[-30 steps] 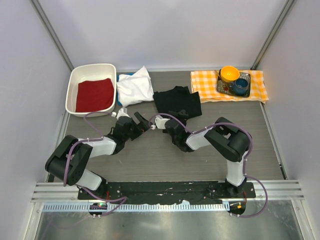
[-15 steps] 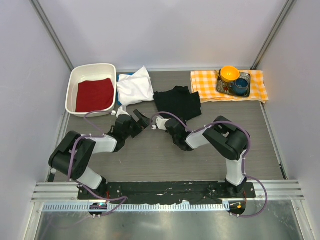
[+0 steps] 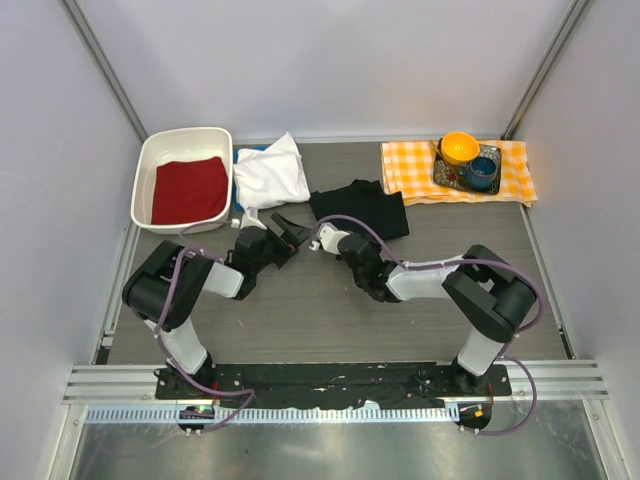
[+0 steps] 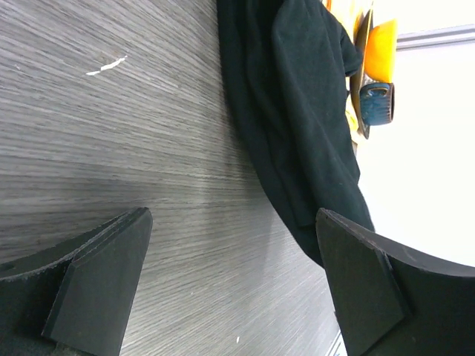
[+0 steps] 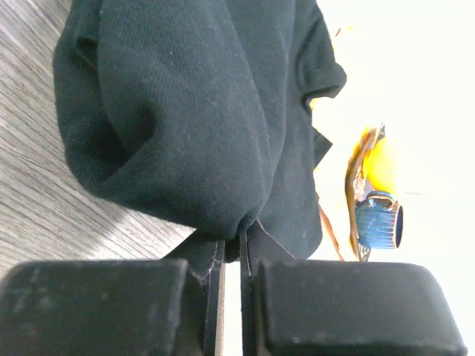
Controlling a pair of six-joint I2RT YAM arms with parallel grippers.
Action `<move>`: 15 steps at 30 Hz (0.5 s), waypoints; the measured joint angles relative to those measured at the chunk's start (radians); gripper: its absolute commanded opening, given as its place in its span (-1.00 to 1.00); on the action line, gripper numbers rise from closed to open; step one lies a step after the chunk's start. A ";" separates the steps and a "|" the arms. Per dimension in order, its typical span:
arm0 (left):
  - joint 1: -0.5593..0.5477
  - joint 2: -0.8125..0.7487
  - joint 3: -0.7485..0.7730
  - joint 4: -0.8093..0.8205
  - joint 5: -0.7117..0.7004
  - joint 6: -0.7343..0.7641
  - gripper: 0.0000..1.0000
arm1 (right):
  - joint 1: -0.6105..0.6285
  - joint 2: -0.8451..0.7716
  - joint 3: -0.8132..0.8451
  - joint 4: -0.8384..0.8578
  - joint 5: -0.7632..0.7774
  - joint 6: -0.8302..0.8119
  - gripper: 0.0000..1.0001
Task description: Fold and stack the t-shirts
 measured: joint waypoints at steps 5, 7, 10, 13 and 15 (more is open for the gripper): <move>0.001 0.050 -0.003 0.090 0.024 -0.054 0.99 | 0.018 -0.088 0.000 -0.061 0.003 0.010 -0.99; 0.001 0.068 -0.003 0.119 0.033 -0.073 1.00 | 0.024 -0.113 0.000 -0.078 0.008 0.012 -0.99; 0.001 0.100 -0.003 0.172 0.050 -0.103 0.99 | 0.039 -0.133 0.000 -0.104 0.015 0.016 -0.99; 0.001 0.129 -0.003 0.220 0.065 -0.134 0.99 | 0.054 -0.137 0.000 -0.122 0.022 0.019 -0.99; -0.002 0.148 -0.002 0.251 0.070 -0.156 1.00 | 0.063 -0.137 0.000 -0.128 0.026 0.022 -0.99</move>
